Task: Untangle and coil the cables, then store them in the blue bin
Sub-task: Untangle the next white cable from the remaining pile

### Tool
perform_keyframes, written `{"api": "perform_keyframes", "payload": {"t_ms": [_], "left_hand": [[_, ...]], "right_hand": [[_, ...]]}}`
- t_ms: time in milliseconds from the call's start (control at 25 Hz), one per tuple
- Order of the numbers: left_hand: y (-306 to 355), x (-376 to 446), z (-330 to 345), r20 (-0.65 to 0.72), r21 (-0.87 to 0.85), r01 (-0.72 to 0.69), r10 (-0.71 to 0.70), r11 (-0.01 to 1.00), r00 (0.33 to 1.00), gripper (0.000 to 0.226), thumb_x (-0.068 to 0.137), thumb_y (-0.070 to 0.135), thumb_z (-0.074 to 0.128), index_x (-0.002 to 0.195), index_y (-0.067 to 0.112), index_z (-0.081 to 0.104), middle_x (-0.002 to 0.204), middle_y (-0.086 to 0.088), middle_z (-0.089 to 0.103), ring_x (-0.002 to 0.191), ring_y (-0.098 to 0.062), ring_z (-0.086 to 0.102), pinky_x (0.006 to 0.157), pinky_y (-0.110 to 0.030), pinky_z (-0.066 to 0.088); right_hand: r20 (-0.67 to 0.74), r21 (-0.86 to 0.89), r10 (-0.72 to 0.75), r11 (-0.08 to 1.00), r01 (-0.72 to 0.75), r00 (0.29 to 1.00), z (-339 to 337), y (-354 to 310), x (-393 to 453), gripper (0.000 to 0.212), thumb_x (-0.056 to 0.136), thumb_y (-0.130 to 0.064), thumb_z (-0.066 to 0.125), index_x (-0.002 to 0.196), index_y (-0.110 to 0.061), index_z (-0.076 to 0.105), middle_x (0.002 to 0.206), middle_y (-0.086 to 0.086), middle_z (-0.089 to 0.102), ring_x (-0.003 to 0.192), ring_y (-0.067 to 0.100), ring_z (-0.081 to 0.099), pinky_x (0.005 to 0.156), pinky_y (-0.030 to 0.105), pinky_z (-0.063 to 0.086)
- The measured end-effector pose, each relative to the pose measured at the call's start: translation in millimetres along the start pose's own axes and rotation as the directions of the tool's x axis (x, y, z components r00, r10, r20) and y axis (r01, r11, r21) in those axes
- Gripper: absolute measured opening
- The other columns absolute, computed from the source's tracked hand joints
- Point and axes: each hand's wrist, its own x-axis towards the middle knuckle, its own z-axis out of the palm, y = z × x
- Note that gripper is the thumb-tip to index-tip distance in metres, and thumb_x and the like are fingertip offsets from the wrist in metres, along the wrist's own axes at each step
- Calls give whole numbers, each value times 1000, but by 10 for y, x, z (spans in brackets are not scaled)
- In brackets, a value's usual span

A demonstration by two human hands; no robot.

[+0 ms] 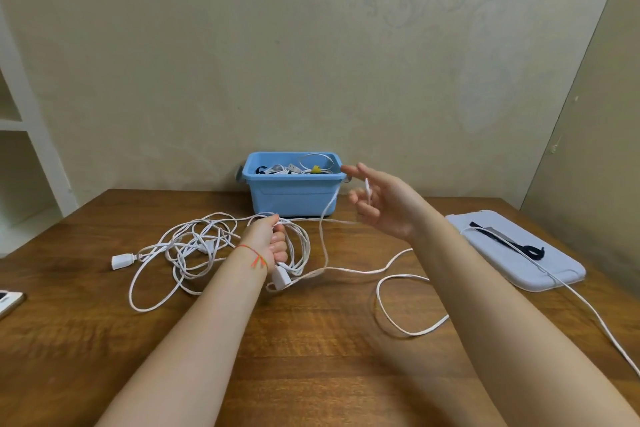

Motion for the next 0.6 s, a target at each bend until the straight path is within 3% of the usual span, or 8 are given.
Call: {"api": "perform_keyframes", "payload": {"t_ms": [80,160,240,320,400,480,520,600], "left_hand": [[6,39,-110,-35,-24,6,-6,1000,999,50,106,36,39,61,16,41,38,4,29,25,-10,23,34,-14,17],[-12,82,-217,-94,-21,33,-35,999,995,47,106,36,40,63,17,41,40,5,29,27,-10,23,35,-16,17],[-39,121,-313,-146,-38,48,-53,998,988,45,105,35,41,64,18,41,40,5,29,28,-10,23,35,-18,17],[-60,147,-389,-190,-98,68,-86,993,978,43,105,36,43,66,18,41,41,5,30,29,-9,23,34,-18,17],[-64,126,-426,-230,-139,71,-102,988,968,43,105,36,43,66,19,41,45,5,29,34,-9,22,36,-21,17],[-55,86,-389,-245,-120,48,-76,992,966,42,105,36,43,67,18,41,50,5,29,42,-9,21,40,-20,16],[-48,68,-360,-244,-85,36,-56,996,968,41,105,35,44,68,17,42,51,4,29,44,-9,21,40,-20,17],[-45,49,-310,-191,28,22,-16,999,982,41,104,36,44,68,17,45,47,4,30,40,-9,23,37,-20,19]], "right_hand": [[-80,288,-91,951,111,993,-89,-130,1,33,90,-27,57,96,2,72,74,11,67,56,18,62,56,26,53],[-108,399,-144,900,176,984,-243,-258,-37,39,94,-27,49,102,7,66,73,12,65,47,15,55,47,21,44],[12,328,-170,932,157,985,-344,-349,-115,48,96,-34,43,122,3,57,57,2,52,32,10,36,37,20,25],[0,284,-199,940,191,980,-405,-455,-149,45,95,-33,43,128,-4,53,50,-2,43,30,9,31,38,20,20],[-266,213,-156,953,216,951,-502,-505,-67,31,98,-25,43,118,-4,55,53,1,47,36,11,40,38,19,29],[-539,-254,-95,966,-54,837,-675,-416,60,27,101,-19,46,107,3,60,66,9,54,51,18,54,48,23,49],[-611,-536,-90,778,-328,786,-778,-308,100,30,100,-21,51,103,6,62,72,12,57,58,24,58,59,29,55],[-656,-745,-88,230,-626,749,-920,-119,120,38,97,-30,59,86,5,65,77,16,65,64,31,62,72,37,57]]}}
